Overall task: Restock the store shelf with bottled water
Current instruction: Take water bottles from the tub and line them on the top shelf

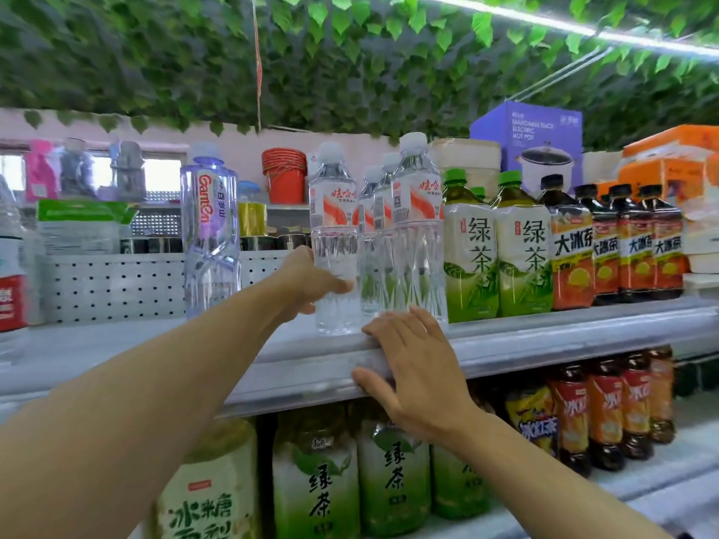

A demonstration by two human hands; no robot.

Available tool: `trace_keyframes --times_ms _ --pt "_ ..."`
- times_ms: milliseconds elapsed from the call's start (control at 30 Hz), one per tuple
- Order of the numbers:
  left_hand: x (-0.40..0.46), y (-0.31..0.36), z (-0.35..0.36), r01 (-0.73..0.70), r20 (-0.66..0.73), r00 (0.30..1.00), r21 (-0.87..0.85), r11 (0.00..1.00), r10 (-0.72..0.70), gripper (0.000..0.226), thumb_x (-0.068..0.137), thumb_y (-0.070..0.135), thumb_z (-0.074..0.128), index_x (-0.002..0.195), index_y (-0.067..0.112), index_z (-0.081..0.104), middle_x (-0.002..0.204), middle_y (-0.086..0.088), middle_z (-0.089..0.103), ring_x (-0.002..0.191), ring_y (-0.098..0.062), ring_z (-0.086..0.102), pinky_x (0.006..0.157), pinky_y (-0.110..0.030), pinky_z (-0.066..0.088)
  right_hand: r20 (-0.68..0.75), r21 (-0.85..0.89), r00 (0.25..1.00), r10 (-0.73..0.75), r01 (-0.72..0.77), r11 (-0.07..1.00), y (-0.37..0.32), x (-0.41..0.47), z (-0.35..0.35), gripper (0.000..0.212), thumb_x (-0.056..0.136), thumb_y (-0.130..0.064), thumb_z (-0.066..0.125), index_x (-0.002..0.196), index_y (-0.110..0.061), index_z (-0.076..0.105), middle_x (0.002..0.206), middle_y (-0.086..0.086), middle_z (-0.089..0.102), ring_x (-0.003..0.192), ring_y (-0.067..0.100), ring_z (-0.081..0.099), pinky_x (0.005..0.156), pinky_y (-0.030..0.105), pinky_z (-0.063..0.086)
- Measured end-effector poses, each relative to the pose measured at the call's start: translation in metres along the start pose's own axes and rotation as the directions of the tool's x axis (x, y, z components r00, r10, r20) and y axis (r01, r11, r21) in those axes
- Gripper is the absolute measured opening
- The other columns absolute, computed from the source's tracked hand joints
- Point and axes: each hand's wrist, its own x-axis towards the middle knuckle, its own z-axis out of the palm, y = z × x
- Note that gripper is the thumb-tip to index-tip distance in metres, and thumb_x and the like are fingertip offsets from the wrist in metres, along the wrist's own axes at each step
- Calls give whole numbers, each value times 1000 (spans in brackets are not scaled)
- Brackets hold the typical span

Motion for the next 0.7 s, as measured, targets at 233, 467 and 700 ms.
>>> trace_keyframes --times_ms 233,467,700 --pt "32 -1 -2 83 -24 996 153 985 -80 64 76 9 76 130 4 42 131 -17 51 114 -33 53 73 -38 51 -54 16 998 21 -20 1000 -1 0 4 41 86 -55 44 103 -20 55 97 -5 60 96 13 54 107 34 26" --pt "71 0 2 136 5 990 257 957 -142 64 82 5 69 136 -4 34 143 -25 39 124 -40 47 91 -43 50 -76 -5 997 10 -10 1000 2 1 8 39 86 -56 45 102 -21 53 96 -7 59 94 10 53 109 34 26" --pt "105 -2 17 123 55 988 305 944 -146 76 83 5 67 144 0 23 147 -25 33 125 -40 46 96 -45 48 -63 -27 998 10 -11 1000 2 0 9 41 87 -57 42 104 -22 53 99 -7 58 96 10 52 109 34 26"
